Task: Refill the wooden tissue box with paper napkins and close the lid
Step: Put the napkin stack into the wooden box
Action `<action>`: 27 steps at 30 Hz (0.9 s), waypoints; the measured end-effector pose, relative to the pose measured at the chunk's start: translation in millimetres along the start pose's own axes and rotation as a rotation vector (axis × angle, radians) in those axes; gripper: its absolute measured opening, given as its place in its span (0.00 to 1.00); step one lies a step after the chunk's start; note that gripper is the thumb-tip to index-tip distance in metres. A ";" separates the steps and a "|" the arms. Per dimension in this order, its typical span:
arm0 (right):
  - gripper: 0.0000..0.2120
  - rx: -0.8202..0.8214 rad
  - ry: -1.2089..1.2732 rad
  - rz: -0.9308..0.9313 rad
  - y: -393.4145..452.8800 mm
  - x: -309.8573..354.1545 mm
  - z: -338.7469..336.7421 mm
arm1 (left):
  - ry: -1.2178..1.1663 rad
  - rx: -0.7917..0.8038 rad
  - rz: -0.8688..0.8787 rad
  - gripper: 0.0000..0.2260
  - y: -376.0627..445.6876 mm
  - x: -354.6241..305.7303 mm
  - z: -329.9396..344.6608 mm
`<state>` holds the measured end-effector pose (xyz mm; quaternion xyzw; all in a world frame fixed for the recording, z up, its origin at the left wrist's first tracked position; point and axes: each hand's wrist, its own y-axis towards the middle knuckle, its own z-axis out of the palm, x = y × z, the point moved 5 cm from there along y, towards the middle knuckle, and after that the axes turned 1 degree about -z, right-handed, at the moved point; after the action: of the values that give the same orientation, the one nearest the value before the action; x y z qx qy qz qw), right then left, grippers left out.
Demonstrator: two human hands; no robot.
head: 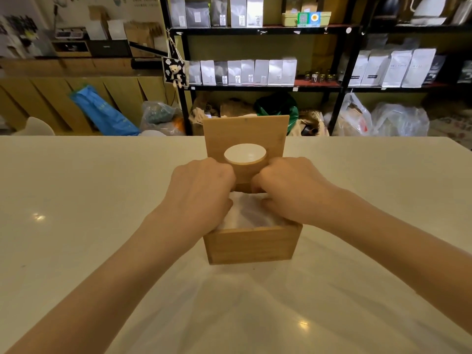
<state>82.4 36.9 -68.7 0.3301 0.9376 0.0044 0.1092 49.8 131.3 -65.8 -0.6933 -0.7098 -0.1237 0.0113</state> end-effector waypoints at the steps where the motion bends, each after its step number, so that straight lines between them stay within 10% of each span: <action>1: 0.07 0.029 0.004 -0.043 0.0 3.7 0.9 | 0.006 0.035 0.021 0.10 1.2 -2.8 1.5; 17: 0.10 0.255 -0.055 -0.108 1.2 11.7 12.9 | 0.109 0.365 0.098 0.09 8.1 -3.7 32.9; 22: 0.09 -0.036 0.454 0.055 -14.8 -8.0 0.2 | -0.183 0.351 0.121 0.12 -0.1 6.1 15.2; 27: 0.03 -0.539 0.924 0.340 -34.4 -57.6 -11.1 | -0.533 -0.080 -0.008 0.07 -4.0 41.5 -18.7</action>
<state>102.5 -25.0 -49.1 0.4007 0.7871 0.4058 -0.2348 41.3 168.4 -40.5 -0.6986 -0.6850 0.0353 -0.2037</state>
